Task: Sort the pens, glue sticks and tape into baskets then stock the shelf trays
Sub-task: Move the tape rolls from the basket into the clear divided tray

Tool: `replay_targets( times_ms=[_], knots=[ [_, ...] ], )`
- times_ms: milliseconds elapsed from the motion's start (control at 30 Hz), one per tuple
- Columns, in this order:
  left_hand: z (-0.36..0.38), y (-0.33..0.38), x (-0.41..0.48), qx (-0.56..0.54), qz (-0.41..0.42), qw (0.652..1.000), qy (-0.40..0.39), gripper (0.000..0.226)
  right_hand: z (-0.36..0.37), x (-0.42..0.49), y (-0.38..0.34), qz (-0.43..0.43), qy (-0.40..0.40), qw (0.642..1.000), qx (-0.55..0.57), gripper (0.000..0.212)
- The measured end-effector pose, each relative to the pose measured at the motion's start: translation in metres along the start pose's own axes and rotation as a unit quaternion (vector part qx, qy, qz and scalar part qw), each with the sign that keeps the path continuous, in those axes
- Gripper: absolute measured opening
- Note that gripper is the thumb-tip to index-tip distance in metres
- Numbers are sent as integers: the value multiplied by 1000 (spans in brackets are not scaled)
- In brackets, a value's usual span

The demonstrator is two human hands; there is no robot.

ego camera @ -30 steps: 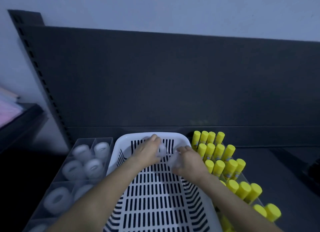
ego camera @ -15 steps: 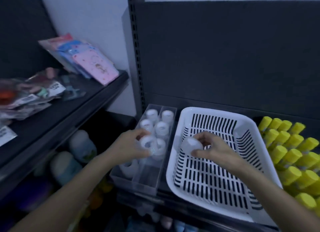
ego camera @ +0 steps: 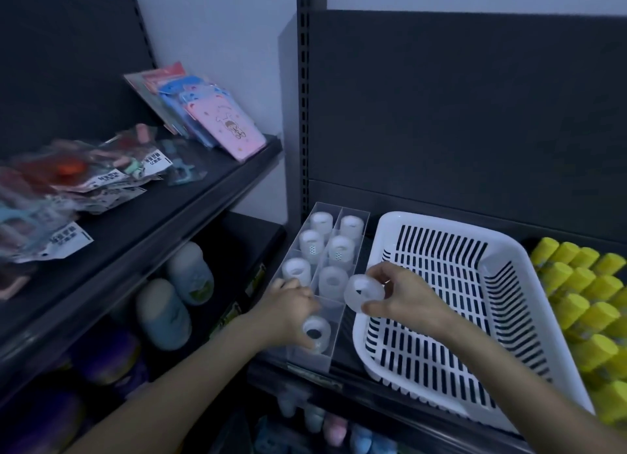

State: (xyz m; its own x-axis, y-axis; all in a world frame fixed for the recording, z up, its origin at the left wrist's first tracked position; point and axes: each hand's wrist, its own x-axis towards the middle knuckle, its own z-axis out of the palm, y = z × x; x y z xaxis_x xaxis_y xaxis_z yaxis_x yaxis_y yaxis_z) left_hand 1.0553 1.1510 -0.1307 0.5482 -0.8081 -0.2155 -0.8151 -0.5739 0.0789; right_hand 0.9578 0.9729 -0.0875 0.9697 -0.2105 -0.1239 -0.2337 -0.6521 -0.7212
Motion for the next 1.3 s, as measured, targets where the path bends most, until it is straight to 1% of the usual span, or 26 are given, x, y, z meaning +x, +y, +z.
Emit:
replay_targets(
  times_ms=[33, 100, 200, 267, 333, 400, 467, 500, 567, 600, 633, 667, 767, 800, 900, 1033, 1200, 1300],
  knots=[
    [0, -2, -1, -8, 1, 1000, 0, 49, 1, 1, -1, -6, -1, 1000, -22, 43],
    [-1, -9, -5, -57, -3, 998, 26, 53, 3, 4, -5, -22, -6, 998, -65, 45],
    [-3, -24, -14, -112, -21, 990, 88, 47, 9, 9, -13, -46, -10, 994, -100, 48],
    [-3, -34, -19, -121, -41, 987, 96, 44, 15, 12, -21, -72, -13, 988, -135, 48],
    [-1, -40, -23, -134, -47, 986, 85, 43, 25, 16, -29, -103, -39, 968, -225, 48],
    [-1, -40, -26, -153, -41, 985, 70, 42, 36, 20, -35, -125, -70, 935, -324, 49],
    [0, -37, -27, -167, -34, 984, 61, 37, 47, 24, -36, -133, -91, 911, -379, 49],
    [0, -36, -28, -164, -35, 984, 51, 40, 52, 26, -36, -135, -98, 905, -392, 49],
    [1, -34, -28, -159, -33, 986, 45, 64, 59, 27, -34, -134, -110, 897, -406, 48],
    [3, -35, -27, -159, -36, 986, 45, 72, 61, 28, -33, -133, -112, 895, -410, 47],
    [5, -36, -27, -162, -36, 985, 49, 75, 63, 29, -32, -130, -114, 895, -411, 46],
    [6, -36, -26, -167, -37, 984, 50, 73, 64, 29, -31, -127, -116, 896, -410, 46],
    [5, -35, -26, -193, -38, 979, 46, 43, 63, 29, -30, -117, -126, 900, -399, 48],
    [6, -35, -26, -196, -35, 979, 49, 39, 62, 28, -30, -116, -127, 903, -395, 49],
    [7, -34, -25, -209, -26, 976, 59, 39, 60, 27, -29, -116, -125, 909, -381, 51],
    [9, -34, -24, -206, -21, 976, 71, 38, 62, 24, -31, -124, -132, 905, -385, 54],
    [8, -34, -23, -202, -21, 977, 69, 37, 62, 24, -30, -128, -130, 902, -391, 50],
    [6, -33, -24, -191, -24, 979, 70, 36, 54, 19, -28, -130, -109, 913, -370, 48]
  ],
)
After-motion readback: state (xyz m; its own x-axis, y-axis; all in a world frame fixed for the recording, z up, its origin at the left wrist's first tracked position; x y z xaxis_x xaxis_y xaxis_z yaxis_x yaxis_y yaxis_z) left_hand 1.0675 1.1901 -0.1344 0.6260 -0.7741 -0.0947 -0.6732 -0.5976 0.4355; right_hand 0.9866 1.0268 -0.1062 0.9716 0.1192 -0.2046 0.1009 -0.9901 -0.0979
